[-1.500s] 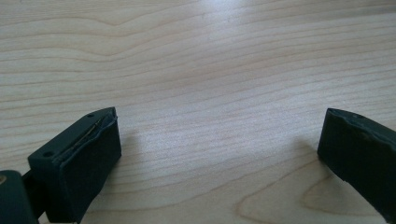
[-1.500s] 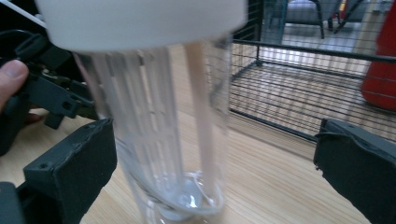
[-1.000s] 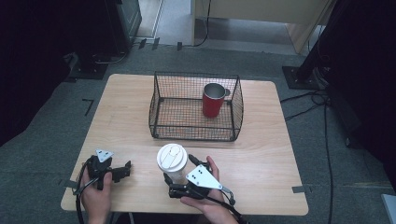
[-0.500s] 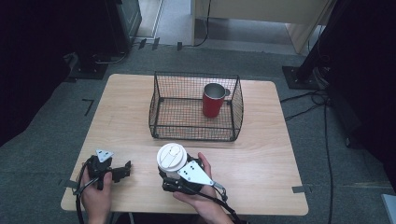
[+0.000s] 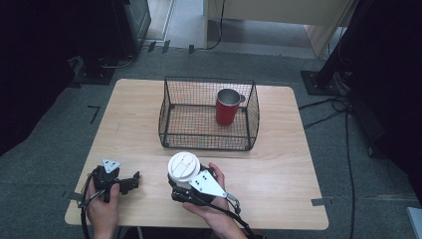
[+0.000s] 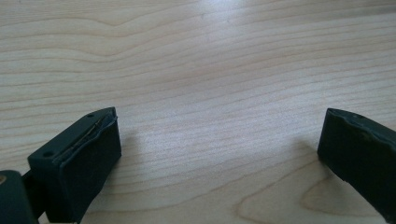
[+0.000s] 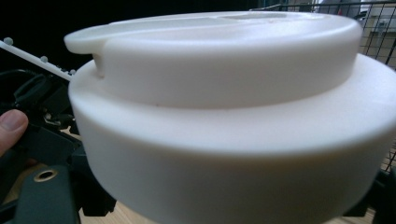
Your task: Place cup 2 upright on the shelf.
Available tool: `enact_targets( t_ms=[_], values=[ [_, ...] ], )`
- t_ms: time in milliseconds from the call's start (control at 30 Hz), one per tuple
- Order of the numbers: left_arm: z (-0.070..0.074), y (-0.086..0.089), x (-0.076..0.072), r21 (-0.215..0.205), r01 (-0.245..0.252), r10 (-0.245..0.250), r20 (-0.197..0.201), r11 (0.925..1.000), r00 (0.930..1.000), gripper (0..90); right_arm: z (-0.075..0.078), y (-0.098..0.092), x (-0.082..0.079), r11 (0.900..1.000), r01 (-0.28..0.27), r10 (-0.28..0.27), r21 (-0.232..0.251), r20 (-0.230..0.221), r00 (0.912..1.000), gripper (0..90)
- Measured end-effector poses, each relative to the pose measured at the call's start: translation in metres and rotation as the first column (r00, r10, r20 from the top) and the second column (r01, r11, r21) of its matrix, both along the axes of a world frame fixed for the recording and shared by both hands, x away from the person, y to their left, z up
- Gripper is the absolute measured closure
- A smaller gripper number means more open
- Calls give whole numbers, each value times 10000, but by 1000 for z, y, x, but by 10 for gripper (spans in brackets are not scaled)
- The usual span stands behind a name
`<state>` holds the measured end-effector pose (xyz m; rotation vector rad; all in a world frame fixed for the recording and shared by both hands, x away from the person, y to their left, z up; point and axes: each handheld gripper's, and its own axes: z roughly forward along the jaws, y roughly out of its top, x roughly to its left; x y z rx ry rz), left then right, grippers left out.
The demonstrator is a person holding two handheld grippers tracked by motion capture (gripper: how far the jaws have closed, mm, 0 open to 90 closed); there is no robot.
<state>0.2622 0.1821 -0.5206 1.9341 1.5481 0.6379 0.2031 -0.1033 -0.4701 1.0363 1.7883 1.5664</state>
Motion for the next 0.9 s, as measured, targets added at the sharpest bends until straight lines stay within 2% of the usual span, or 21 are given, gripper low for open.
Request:
enact_targets(
  t_ms=[167, 500, 900],
  values=[
    [0, 0, 0, -31, -28, 28, 28, 10000, 10000, 0, 8, -2, 1, 9997, 16, -22, 263, 210, 9998, 160],
    [0, 0, 0, 6, 2, -2, 18, 10000, 10000, 0, 24, -5, 8, 9995, 181, -195, 264, 552, 9983, 160],
    [0, 0, 0, -8, -8, 8, 1, 10000, 10000, 0, 44, -5, 23, 9985, 380, -414, 383, 926, 9948, 160]
  ],
)
